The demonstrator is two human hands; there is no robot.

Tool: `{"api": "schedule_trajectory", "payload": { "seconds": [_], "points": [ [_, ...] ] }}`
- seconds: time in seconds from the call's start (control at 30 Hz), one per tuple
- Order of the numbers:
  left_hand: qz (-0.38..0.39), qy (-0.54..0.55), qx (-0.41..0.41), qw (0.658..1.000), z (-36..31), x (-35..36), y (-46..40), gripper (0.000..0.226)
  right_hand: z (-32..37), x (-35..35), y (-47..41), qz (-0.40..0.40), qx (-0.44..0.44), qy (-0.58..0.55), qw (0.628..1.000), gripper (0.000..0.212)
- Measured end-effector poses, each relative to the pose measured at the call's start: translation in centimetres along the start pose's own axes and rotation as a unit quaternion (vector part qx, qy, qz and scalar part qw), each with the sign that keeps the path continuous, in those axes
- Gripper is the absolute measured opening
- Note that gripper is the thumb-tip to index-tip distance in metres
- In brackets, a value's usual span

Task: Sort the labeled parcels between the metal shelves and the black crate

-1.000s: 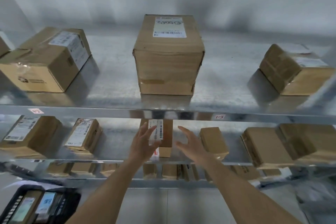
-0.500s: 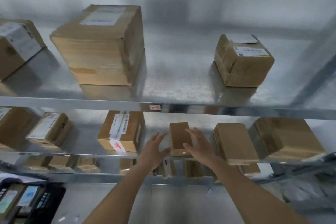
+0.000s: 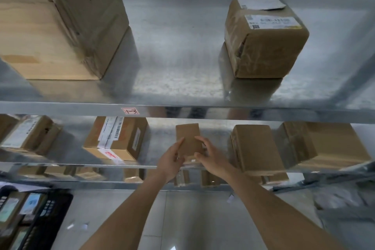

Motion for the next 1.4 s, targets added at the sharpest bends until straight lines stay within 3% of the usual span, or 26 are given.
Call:
{"api": "schedule_trajectory", "payload": {
  "seconds": [0.17,0.37,0.43,0.53,0.7,0.83,0.9,0.97,1.0,1.07,1.13,1.23,1.4],
  "points": [
    [-0.02,0.093,-0.003,0.995,-0.2,0.1,0.5,0.064,0.6,0.6,0.1,-0.006,0.007,-0.058,0.998,0.064],
    [-0.02,0.122,0.013,0.992,-2.1,-0.4,2.0,0.072,1.4,0.4,1.4,-0.028,0.029,-0.083,0.996,0.119],
    [-0.023,0.123,-0.008,0.992,-2.3,-0.8,2.4,0.073,2.3,0.3,2.5,-0.041,0.031,-0.084,0.995,0.112],
    [-0.01,0.14,-0.046,0.989,-2.9,-1.5,4.2,0.069,4.1,0.4,4.7,-0.054,0.028,-0.089,0.994,0.086],
    [-0.031,0.252,-0.018,0.967,-4.1,-3.5,9.5,0.039,6.9,1.7,9.7,-0.103,0.053,-0.149,0.982,0.059],
    [-0.033,0.269,-0.007,0.962,-5.1,-6.2,14.8,0.025,10.4,2.9,13.9,-0.154,0.048,-0.221,0.962,0.033],
    [-0.047,0.276,0.006,0.96,-5.9,-7.7,17.4,0.02,12.7,3.6,16.5,-0.172,0.041,-0.248,0.952,0.039],
    [-0.065,0.258,0.022,0.964,-6.4,-9.3,19.6,0.041,14.8,4.0,19.0,-0.196,0.039,-0.256,0.946,0.05],
    [-0.076,0.247,0.026,0.966,-6.3,-10.0,20.4,0.052,15.6,4.2,20.0,-0.209,0.036,-0.249,0.945,0.046],
    [-0.081,0.241,0.034,0.967,-6.6,-11.6,22.2,0.051,17.2,4.3,22.3,-0.217,0.023,-0.243,0.945,0.037],
    [-0.072,0.259,0.05,0.962,-7.6,-13.2,24.5,0.043,18.7,4.2,24.4,-0.202,0.004,-0.236,0.951,0.05],
    [-0.045,0.244,0.087,0.965,-8.6,-15.4,27.5,0.065,21.6,4.2,28.0,-0.195,-0.045,-0.205,0.958,0.068],
    [-0.064,0.208,0.135,0.967,-9.2,-18.3,31.2,0.072,25.2,4.7,31.8,-0.204,-0.087,-0.186,0.957,0.058]
  ]
}}
Point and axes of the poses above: each hand's wrist, its own y-axis away from the middle knuckle, its own x-axis out of the palm, z = x × y, the point moved 1 cm from there along -y, towards the middle knuckle, and after that the axes turned 4 degrees about y, right-handed, at the moved point
